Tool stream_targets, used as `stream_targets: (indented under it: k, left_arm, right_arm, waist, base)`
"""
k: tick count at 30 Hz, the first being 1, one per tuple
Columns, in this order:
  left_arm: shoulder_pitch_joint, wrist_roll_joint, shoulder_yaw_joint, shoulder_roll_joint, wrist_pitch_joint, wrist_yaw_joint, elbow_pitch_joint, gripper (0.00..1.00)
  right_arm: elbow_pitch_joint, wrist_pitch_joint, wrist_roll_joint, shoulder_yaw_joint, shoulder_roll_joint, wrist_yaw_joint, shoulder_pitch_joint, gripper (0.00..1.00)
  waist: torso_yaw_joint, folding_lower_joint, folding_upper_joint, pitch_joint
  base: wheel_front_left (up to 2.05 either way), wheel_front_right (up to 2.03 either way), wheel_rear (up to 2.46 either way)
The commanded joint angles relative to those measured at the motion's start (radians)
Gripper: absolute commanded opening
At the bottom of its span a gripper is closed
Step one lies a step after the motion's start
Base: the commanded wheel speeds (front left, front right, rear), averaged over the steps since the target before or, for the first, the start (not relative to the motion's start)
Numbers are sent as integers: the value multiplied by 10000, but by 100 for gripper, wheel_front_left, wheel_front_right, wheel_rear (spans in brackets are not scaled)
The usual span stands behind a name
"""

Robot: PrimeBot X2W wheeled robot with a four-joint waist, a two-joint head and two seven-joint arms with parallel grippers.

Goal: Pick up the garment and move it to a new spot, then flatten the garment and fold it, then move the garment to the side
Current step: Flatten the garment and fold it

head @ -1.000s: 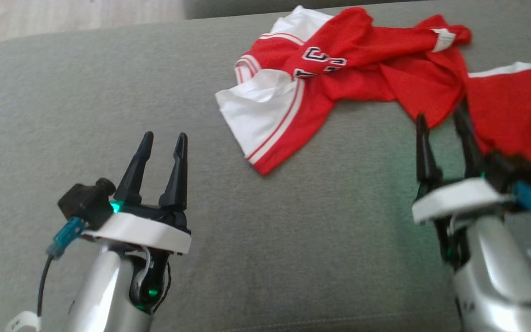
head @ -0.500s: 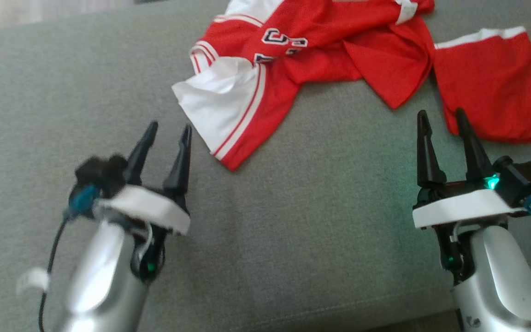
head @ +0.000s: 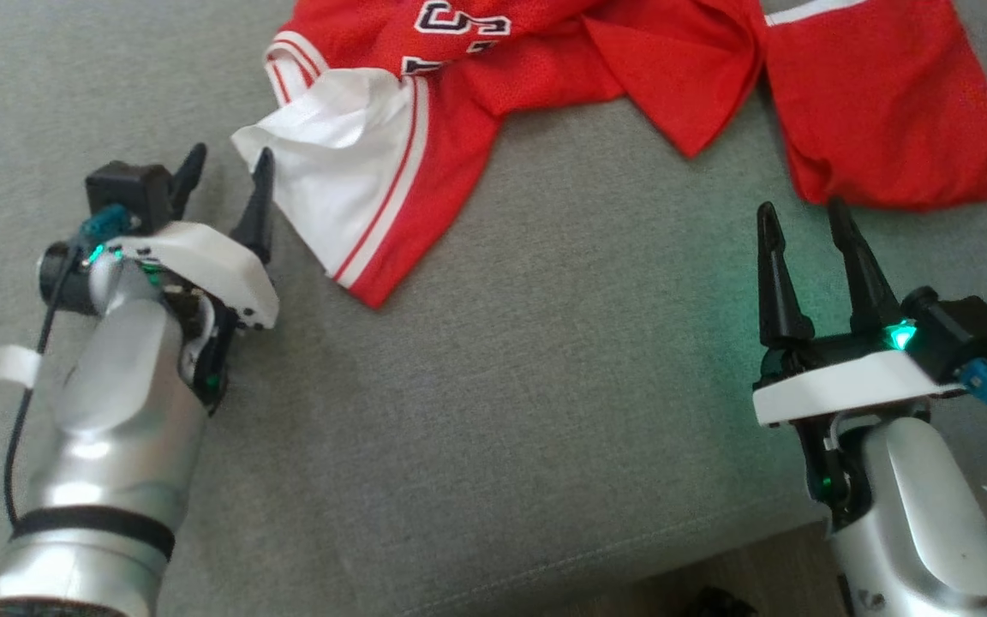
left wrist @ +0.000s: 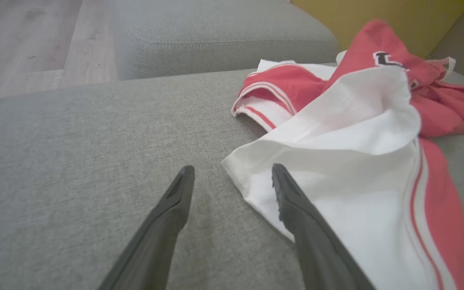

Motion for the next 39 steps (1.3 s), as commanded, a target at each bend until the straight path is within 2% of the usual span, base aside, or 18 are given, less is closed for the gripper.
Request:
stream_targets:
  k: [1, 11, 12, 13, 17, 21, 23, 29, 35, 39]
  left_arm:
    - [-424, 80, 172, 366, -51, 27, 45, 100]
    - [-1079, -141, -228, 339, -126, -176, 1277, 100]
    - [-1100, -197, -324, 298, -133, -191, 1330, 80]
    - [-1116, -232, -461, 272, -140, -202, 1354, 0]
    - [-1022, -763, -1273, 153, -158, -212, 1133, 0]
    - [-930, -1510, -1610, 390, -174, -214, 510, 0]
    - [-862, -1750, -1156, 766, -177, -215, -329, 0]
    - [-582, -1454, -19, 1270, -179, -215, -2076, 0]
    - [-306, -866, 1360, 1409, -180, -216, -3601, 0]
    - [-114, -614, 1849, 1389, -180, -216, -4444, 0]
  right_arm:
    - [-357, -68, 90, 227, 12, -9, -229, 100]
    - [-193, -218, 162, 220, 12, -9, -238, 100]
    - [-160, -226, 158, 209, 12, -9, -239, 100]
    - [-123, -234, 150, 193, 12, -9, -247, 100]
    - [-13, -245, 109, 146, 12, -9, -289, 100]
    - [80, -249, 84, 72, 12, -9, -323, 100]
    - [140, -258, 83, 43, 12, -9, -347, 100]
    - [255, -304, 162, 18, 12, -9, -369, 100]
    - [409, -341, 220, 51, 12, -9, -414, 100]
    - [492, -363, 247, 71, 12, -9, -446, 100]
  waist:
    - [-168, -1, 0, 129]
    - [-368, -1, 0, 253]
    - [-368, -1, 0, 248]
    - [-365, -1, 0, 242]
    - [-338, -1, 0, 178]
    - [-275, -1, 0, 40]
    - [-217, -1, 0, -62]
    - [-74, -1, 0, -299]
    - [102, -1, 0, -559]
    - [233, -1, 0, -694]
  base:
    - [0, 0, 0]
    - [0, 0, 0]
    - [0, 0, 0]
    - [0, 0, 0]
    - [0, 0, 0]
    - [0, 0, 0]
    - [0, 0, 0]
    - [0, 0, 0]
    - [0, 0, 0]
    - [0, 0, 0]
